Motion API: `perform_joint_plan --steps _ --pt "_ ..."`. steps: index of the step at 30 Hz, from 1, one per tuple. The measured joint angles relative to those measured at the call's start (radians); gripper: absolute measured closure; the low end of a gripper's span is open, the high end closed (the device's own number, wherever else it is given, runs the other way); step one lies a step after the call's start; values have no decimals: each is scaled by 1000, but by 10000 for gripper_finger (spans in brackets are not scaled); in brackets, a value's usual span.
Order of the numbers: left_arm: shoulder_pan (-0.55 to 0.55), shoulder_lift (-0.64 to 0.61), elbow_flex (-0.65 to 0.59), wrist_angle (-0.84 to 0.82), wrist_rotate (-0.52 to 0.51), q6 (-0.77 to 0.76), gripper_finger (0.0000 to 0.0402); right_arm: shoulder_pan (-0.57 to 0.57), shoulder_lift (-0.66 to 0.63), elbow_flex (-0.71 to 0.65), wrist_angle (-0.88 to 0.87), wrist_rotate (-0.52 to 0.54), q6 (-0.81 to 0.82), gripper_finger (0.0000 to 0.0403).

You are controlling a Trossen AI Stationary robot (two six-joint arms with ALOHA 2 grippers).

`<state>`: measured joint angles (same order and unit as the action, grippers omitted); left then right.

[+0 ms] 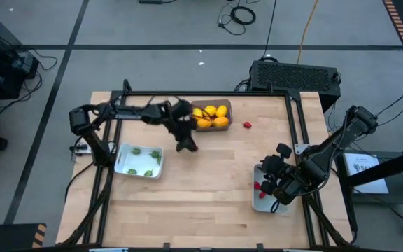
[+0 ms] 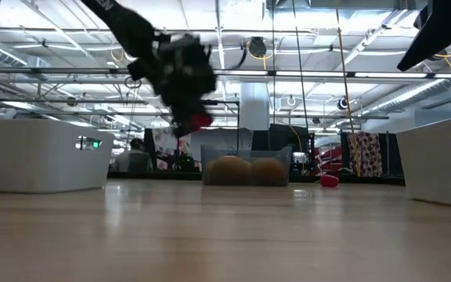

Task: Sort produce into baskets
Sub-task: Put the red bell pepper into the gray bin

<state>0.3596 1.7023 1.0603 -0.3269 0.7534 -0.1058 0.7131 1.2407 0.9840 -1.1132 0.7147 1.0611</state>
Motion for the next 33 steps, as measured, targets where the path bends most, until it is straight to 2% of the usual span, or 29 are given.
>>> perform_joint_plan --steps 3,9,12,15,18,24,28,33 --pt "-119 0 0 176 -40 -48 320 0 0 0 1 0 0 298" --pt "-353 55 1 604 -419 -37 320 0 0 0 0 13 -3 298" --pt "-413 142 3 870 -458 -47 320 -1 -1 0 1 46 -11 298" --pt "-448 257 50 1040 -466 -75 320 -12 -1 0 5 58 -34 298" --pt "-465 386 175 1075 -484 -106 320 -28 -1 0 7 69 -62 298" --pt "-482 632 529 915 -487 -124 320 -62 -1 26 7 75 -124 298" --pt "-484 738 715 826 -494 -94 320 -66 -1 39 6 76 -132 298" --pt "-482 803 851 809 -498 -61 320 -66 -1 39 -12 74 -130 298"
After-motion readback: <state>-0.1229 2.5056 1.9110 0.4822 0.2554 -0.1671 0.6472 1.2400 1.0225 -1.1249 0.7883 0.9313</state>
